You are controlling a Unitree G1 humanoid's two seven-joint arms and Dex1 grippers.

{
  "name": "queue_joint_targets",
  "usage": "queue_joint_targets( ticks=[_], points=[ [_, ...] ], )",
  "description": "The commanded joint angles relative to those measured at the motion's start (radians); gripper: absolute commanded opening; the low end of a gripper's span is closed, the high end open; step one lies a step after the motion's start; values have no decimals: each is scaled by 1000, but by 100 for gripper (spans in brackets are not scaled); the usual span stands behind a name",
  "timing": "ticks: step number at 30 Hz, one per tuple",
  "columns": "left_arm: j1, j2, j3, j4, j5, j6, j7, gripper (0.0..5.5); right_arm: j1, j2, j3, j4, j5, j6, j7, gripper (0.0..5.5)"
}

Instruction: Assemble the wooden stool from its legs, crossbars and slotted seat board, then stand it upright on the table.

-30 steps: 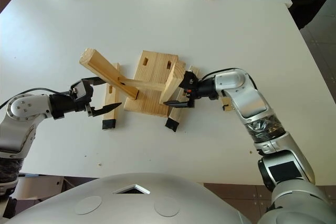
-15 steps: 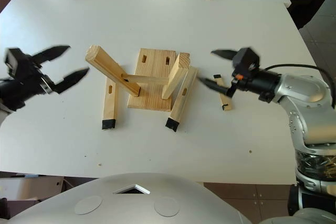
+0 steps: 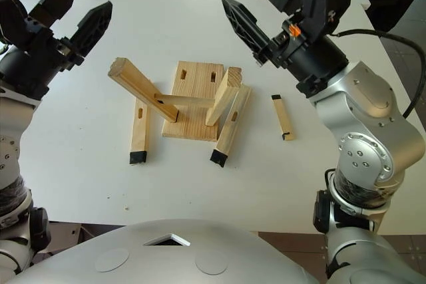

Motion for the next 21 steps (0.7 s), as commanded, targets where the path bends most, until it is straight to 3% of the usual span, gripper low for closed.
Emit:
queue_joint_targets(
  ticks=[1,7,15,21],
  points=[
    [-84,-29,-40,-15,-43,32,36,350,-86,55,-2,-2,122,0,-73,331],
    [-107,-63,-74,-11,-53,15,35,350,-71,94,30,-2,252,-2,-145,331],
    [153,-145,-256,130,172,-144,-50,350,181,17,302,99,-59,-51,-17,331],
    [123,-208,-244,100,144,-157,4,350,140,66,242,89,-4,-90,-23,331]
  ],
)
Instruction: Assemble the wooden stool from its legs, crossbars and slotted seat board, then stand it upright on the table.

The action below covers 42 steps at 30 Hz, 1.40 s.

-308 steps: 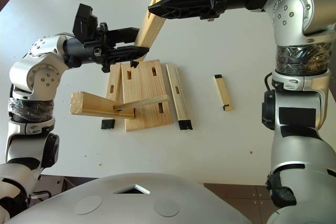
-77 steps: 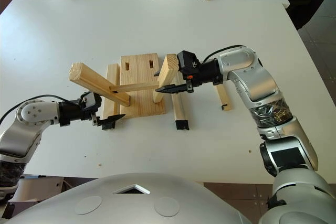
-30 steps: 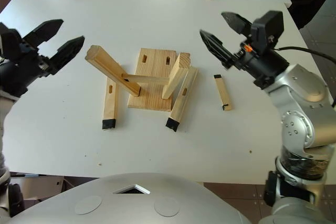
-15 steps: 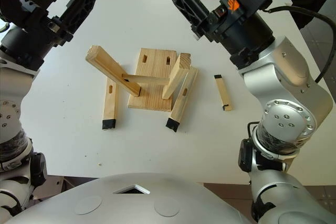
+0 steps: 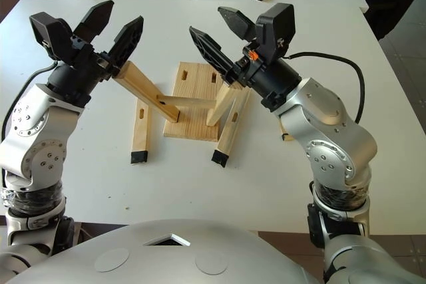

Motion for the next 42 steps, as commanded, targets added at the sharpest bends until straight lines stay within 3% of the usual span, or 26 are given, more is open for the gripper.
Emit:
queue_joint_targets(
  ticks=[1,6,13,17,20,27,30,35,42],
  points=[
    [5,-32,-25,0,-27,71,31,350,8,46,-9,25,56,34,-21,331],
    [-79,15,62,-57,-12,104,102,350,-21,105,-127,9,-24,-18,-206,331],
    [95,188,164,-93,351,4,135,350,231,-49,-113,-65,-531,-60,-360,331],
    [328,188,89,-73,641,-153,176,350,396,-28,-80,-110,-671,-19,-398,331],
    [399,137,16,-36,776,-228,225,350,438,1,-23,-139,-708,10,-384,331],
    [206,18,-207,67,862,-264,177,350,208,187,306,-87,-735,95,-341,331],
    [124,-21,-289,64,838,-263,106,350,111,262,387,-52,-747,140,-322,331],
    [140,-41,-318,36,826,-250,66,350,123,255,382,-19,-782,143,-287,331],
    [218,-40,-277,33,824,-258,70,350,138,222,247,63,-792,42,-235,331]
  ],
)
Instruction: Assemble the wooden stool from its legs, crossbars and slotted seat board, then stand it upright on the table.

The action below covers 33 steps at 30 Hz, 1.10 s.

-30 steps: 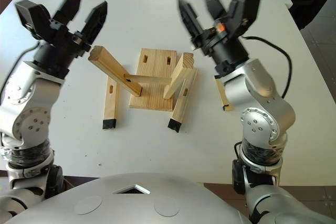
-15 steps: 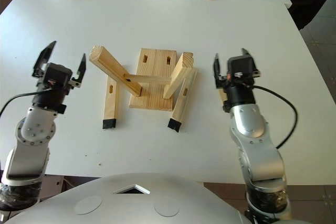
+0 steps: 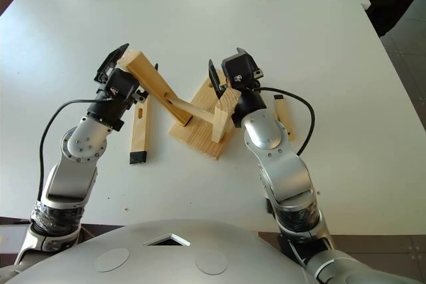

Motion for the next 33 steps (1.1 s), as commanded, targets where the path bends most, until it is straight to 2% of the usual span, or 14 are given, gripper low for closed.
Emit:
queue_joint_targets(
  ticks=[1,5,7,11,19,21,25,33],
  points=[
    [12,-11,-6,-31,-25,-34,-30,350,-13,-9,-73,55,-1,-93,36,331],
    [17,0,56,-19,-31,-40,-29,350,11,-112,-253,99,29,-177,125,331],
    [31,6,90,-5,-44,-46,-31,350,16,-181,-348,131,75,-158,207,331],
    [51,23,159,69,-60,-93,-29,350,44,-348,-451,211,158,-155,424,331],
    [89,51,275,216,-121,-188,-50,350,239,-607,-613,99,521,9,904,331],
    [100,44,265,225,-137,-195,-67,350,258,-648,-616,122,544,4,965,331],
    [107,36,217,237,-133,-213,-96,350,269,-679,-549,177,489,-57,991,331],
    [118,51,120,310,-94,-265,-153,350,347,-637,-359,247,309,-253,946,331]
  ],
)
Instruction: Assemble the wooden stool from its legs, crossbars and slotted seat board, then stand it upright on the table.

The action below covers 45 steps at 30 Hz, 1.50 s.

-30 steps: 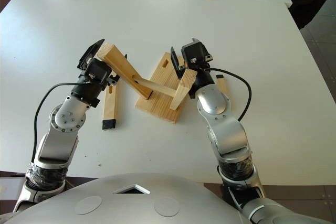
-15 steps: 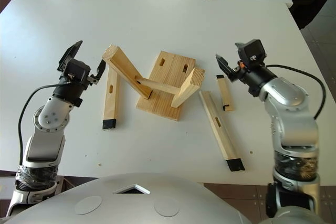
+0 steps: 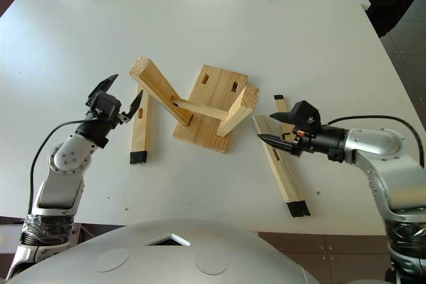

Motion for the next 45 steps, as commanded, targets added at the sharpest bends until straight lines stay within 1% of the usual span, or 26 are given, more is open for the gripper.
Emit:
queue_joint_targets(
  ticks=[1,7,14,19,26,29,34,37,45],
  points=[
    [5,21,-35,55,33,-36,-24,350,31,21,76,51,-90,-98,-29,331],
    [5,25,-49,99,56,-71,-22,350,17,53,126,176,-182,-213,-67,331],
    [-9,28,-62,129,78,-94,-22,350,-64,115,185,353,-270,-325,-130,331],
    [-17,47,-88,164,92,-127,-48,350,-113,137,214,457,-325,-405,-166,331],
    [-50,69,-138,259,122,-154,-95,350,-195,150,207,643,-387,-512,-234,331],
    [-66,84,-143,321,132,-157,-101,350,-211,151,197,679,-394,-536,-249,331],
    [-76,113,-99,400,128,-113,-79,350,-209,155,201,693,-401,-559,-264,331],
    [-68,136,-74,404,110,-103,-87,350,-191,158,199,680,-400,-561,-276,331],
    [-37,242,-37,381,57,-145,-179,350,-148,157,182,652,-389,-552,-305,331]
  ],
)
